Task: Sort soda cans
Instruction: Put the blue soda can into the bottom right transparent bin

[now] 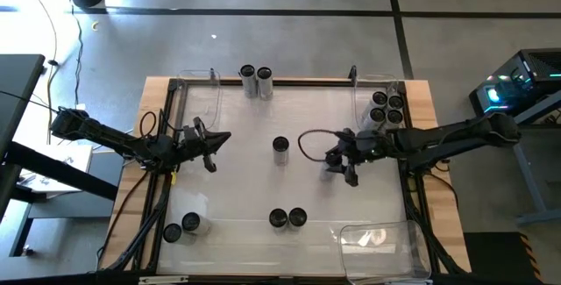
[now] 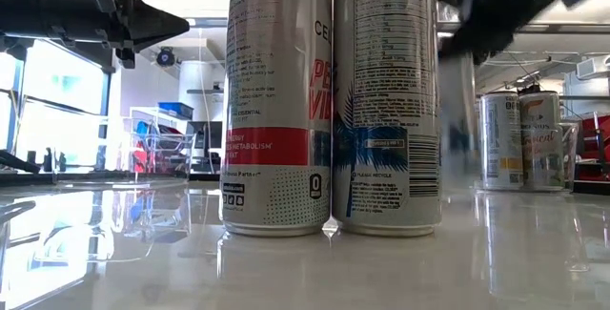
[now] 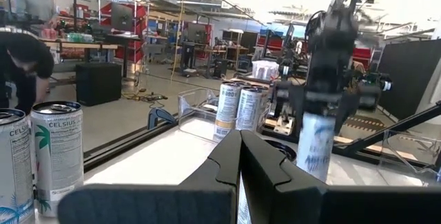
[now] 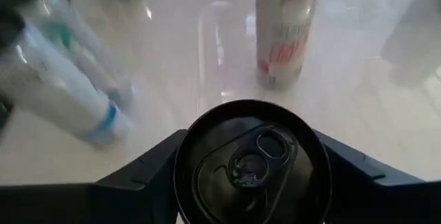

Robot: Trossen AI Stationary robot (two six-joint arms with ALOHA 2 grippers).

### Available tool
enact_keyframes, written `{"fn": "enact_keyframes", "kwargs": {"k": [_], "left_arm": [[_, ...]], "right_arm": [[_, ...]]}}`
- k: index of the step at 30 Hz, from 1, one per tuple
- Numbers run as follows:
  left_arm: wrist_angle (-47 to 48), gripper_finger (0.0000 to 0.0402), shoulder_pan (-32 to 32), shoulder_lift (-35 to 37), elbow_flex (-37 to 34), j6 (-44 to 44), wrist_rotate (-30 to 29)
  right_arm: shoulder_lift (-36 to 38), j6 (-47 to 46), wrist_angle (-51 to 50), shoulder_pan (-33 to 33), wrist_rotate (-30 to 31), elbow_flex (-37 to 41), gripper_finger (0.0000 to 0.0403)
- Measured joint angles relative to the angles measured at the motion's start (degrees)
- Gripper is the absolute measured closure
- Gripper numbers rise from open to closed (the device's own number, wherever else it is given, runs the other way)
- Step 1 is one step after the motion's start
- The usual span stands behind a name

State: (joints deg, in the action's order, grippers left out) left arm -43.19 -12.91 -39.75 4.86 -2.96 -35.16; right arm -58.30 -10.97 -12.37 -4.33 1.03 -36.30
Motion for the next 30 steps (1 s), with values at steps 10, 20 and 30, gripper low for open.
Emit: {"fn": "enact_keyframes", "kwargs": {"k": [10,20,30], "left_arm": [[0.01,0.0401,0.0,-0.01,0.0,-1.46,0.03],[0.02,0.0401,0.02,0.01,0.0,-0.86,0.02],[-0.12,0.0401,0.04,0.01,0.0,-3.97,0.01]], "right_arm": [[0.38,-8.41,-31.36,-12.95,3.05,-26.51,0.0166],[0.06,-39.48,-35.67,-37.24,11.33,-25.41,0.0166],[-10.68,-46.9,-17.21,-55.65,32.71,-17.1,0.0166]]}}
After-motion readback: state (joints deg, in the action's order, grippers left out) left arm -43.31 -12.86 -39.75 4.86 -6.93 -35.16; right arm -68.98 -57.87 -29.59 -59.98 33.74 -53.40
